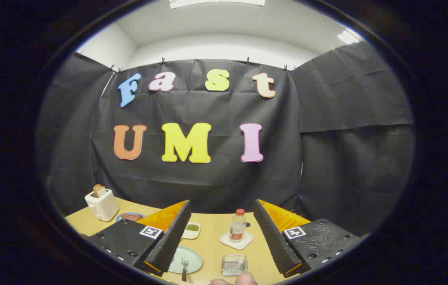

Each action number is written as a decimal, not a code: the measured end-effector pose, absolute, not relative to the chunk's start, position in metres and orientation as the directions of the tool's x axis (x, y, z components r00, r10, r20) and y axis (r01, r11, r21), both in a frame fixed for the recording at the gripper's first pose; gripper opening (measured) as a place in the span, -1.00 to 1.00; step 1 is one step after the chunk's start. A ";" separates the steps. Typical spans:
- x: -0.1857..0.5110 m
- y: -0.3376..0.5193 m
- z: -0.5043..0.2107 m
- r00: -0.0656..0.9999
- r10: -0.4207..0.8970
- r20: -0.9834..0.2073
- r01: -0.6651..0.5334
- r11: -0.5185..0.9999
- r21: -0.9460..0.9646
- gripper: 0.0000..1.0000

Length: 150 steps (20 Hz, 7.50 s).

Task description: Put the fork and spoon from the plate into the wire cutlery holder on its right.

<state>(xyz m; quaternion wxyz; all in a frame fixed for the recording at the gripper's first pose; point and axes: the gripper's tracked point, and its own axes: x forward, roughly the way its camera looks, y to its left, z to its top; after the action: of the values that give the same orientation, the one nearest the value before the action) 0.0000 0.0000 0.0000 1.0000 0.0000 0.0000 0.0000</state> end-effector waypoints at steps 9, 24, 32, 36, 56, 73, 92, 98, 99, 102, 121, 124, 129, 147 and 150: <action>0.000 0.009 0.000 0.999 0.017 -0.034 -0.018 1.000 -0.018 0.90; -0.006 0.006 -0.023 0.988 0.025 -0.155 -0.035 0.998 -0.058 0.90; -0.006 0.031 -0.053 0.951 0.075 -0.301 -0.106 0.990 -0.089 0.90; -0.001 0.047 -0.088 0.891 0.105 -0.443 -0.166 0.981 -0.101 0.90; -0.015 0.097 -0.328 0.268 0.037 -0.963 -0.285 0.958 -0.042 0.89; -0.014 0.095 -0.334 0.177 0.098 -0.979 -0.162 0.984 0.069 -0.99; -0.022 -0.065 -0.215 0.184 0.087 -0.979 -0.080 0.994 0.074 -0.99; -0.034 -0.065 -0.245 0.057 0.173 -0.983 -0.048 0.984 0.170 -0.99; -0.030 -0.068 -0.248 0.050 0.171 -0.984 -0.040 0.985 0.169 -0.99; -0.023 -0.074 -0.256 0.030 0.143 -0.989 -0.019 0.990 0.142 -0.99; 0.028 -0.013 -0.201 0.278 0.145 -0.950 -0.101 0.988 0.121 0.86; 0.017 0.040 -0.196 0.251 0.197 -0.948 -0.115 0.978 0.173 0.86; -0.012 0.116 -0.226 0.189 0.227 -0.955 -0.089 0.973 0.214 0.86; -0.030 0.197 -0.360 0.088 0.110 -0.990 0.038 0.993 0.114 0.19; -0.028 0.197 -0.365 0.064 0.105 -0.992 0.053 0.993 0.108 -0.35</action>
<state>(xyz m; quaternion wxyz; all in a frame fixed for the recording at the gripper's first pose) -0.0278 0.1968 -0.3654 0.7271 0.0577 0.6839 0.0179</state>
